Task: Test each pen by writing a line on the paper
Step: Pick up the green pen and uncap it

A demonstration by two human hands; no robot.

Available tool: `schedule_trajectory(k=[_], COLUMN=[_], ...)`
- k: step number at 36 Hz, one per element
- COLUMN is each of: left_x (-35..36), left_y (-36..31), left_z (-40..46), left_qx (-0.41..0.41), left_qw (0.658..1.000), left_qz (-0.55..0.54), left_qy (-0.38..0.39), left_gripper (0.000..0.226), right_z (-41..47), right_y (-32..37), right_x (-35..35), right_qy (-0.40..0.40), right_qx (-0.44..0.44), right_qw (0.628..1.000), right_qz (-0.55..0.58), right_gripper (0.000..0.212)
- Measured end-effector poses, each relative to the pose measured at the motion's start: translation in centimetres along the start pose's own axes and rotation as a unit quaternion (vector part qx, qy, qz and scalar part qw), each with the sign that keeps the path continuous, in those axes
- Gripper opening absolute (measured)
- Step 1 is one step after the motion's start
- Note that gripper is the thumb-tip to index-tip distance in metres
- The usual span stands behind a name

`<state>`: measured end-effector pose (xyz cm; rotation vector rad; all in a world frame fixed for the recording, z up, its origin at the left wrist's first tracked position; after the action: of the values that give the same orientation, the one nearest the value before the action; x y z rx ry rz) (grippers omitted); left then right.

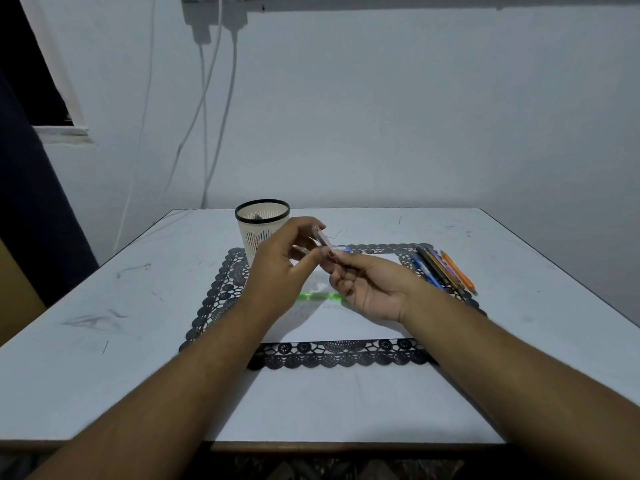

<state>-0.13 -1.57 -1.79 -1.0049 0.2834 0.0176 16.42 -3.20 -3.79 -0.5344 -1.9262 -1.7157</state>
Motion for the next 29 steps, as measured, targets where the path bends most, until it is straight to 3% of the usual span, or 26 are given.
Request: schedule_trajectory(k=[11, 21, 29], left_x=[-0.2, -0.6, -1.2], left_y=[-0.6, -0.5, 0.7], left_z=[0.1, 0.0, 0.3], left_qx=[0.044, -0.023, -0.125], left_qw=[0.997, 0.999, 0.992], left_qz=[0.066, 0.008, -0.019], left_qy=[-0.005, -0.022, -0.019], left_gripper=[0.021, 0.023, 0.024], right_z=[-0.2, -0.5, -0.8], right_y=[0.4, 0.9, 2.3], right_x=[0.0, -0.4, -0.9], right_qy=[0.001, -0.018, -0.039], right_qx=[-0.003, -0.012, -0.16], right_qw=[1.0, 1.0, 0.977], right_qz=[0.015, 0.01, -0.139], right_gripper=[0.02, 0.01, 0.01])
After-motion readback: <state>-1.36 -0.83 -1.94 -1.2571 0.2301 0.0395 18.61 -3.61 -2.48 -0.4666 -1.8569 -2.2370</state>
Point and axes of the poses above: each hand's wrist, its own z-axis towards the middle knuckle, its own x-axis out of the palm, y = z × x, the point moved 2 cm from there along z, towards the middle knuckle, and after that the axes turned 13 degrees about -x, right-handed, at the moved point
